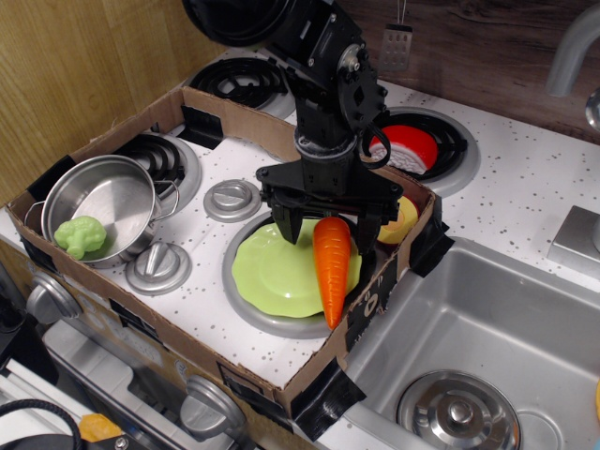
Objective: Take carrot off plate
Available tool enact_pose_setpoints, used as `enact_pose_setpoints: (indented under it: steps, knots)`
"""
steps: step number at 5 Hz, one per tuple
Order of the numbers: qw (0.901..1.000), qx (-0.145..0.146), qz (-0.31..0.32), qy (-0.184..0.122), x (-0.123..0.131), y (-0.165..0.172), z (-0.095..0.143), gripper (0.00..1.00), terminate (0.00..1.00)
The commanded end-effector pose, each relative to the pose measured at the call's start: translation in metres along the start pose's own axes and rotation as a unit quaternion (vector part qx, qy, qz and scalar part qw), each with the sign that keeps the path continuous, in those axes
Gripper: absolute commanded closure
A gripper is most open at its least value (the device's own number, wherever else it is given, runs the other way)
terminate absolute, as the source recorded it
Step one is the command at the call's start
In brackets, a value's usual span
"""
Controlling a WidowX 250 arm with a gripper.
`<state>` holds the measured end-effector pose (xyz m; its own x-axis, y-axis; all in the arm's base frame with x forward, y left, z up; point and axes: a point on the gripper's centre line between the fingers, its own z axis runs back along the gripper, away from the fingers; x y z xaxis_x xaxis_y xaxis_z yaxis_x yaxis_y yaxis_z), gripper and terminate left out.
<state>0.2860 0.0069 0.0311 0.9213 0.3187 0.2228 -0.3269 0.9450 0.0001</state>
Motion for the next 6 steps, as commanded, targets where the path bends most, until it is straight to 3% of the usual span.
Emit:
enact_pose_setpoints:
  steps: [1,3,4,5,6]
  knots:
    - [0.9999,0.005,0.013,-0.01,0.007,0.002,0.012,1.0,0.0]
    - [0.9989,0.016,0.043,-0.007,0.009,-0.001,0.043,1.0,0.0]
    - [0.9953,0.062,0.07,-0.027,-0.01,0.008,0.065,1.0,0.0]
    - [0.9864,0.097,0.129,-0.028,-0.02,0.02,0.077,1.0,0.0]
    - [0.9605,0.131,0.245,-0.001,-0.024,0.033,0.081,1.0,0.0]
